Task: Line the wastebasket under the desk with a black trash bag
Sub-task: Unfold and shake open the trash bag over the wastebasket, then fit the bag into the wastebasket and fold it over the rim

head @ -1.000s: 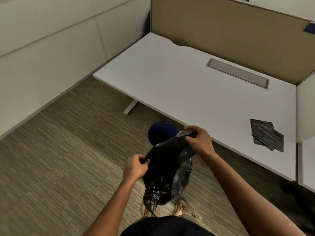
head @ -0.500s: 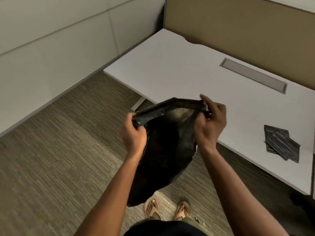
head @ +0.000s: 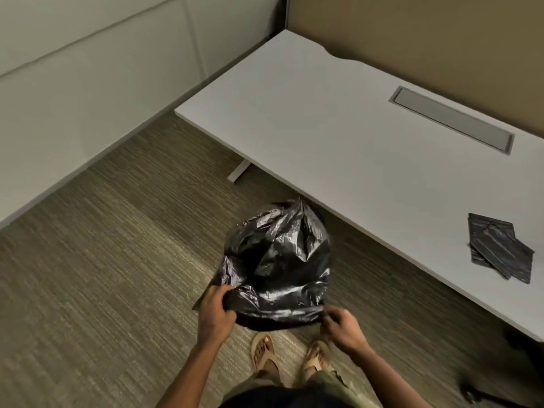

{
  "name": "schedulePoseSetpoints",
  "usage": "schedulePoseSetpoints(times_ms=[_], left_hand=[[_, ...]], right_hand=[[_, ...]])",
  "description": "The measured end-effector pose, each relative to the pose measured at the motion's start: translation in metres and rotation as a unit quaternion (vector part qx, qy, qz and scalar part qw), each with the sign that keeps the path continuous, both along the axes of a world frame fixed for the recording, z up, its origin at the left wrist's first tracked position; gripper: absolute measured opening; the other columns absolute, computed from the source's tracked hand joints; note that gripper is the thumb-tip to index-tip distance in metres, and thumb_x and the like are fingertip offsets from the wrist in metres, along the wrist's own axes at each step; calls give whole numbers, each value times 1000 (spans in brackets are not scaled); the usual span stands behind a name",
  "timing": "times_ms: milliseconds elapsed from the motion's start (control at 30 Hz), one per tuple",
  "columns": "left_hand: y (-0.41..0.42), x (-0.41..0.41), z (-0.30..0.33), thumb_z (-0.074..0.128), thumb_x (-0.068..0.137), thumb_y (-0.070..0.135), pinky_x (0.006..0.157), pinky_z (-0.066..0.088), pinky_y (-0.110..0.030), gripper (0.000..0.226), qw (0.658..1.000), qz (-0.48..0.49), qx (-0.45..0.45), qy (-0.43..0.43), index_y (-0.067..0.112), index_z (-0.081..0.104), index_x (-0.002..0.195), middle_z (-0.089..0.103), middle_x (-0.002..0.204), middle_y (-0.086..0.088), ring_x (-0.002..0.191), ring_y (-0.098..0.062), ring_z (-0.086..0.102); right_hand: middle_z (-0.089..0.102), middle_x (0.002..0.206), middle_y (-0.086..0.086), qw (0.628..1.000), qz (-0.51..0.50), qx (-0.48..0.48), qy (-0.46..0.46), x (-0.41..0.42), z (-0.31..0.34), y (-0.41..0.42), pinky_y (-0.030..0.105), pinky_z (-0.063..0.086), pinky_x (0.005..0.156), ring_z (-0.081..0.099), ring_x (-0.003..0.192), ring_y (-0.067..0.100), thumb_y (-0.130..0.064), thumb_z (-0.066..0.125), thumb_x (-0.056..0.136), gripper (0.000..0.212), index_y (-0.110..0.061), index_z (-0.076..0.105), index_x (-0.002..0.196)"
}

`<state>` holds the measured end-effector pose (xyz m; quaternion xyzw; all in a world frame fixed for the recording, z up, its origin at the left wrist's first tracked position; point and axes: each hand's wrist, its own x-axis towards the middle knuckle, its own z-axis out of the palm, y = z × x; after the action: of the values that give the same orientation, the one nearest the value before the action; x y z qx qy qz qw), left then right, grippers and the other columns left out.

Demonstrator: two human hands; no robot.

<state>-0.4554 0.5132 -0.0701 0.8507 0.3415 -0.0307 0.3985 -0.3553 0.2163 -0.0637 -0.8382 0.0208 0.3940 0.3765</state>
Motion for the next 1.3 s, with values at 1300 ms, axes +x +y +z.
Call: schedulePoseSetpoints(times_ms=[1300], left_hand=[[35, 254, -115, 55, 89, 7, 86, 58, -18, 38, 864, 187, -369, -289, 27, 82, 106, 82, 106, 3, 104, -9, 75]], right_hand=[[79, 111, 19, 897, -267, 352, 5, 221, -104, 54, 38, 65, 85, 76, 100, 29, -20, 75, 83, 29, -8, 81, 109]])
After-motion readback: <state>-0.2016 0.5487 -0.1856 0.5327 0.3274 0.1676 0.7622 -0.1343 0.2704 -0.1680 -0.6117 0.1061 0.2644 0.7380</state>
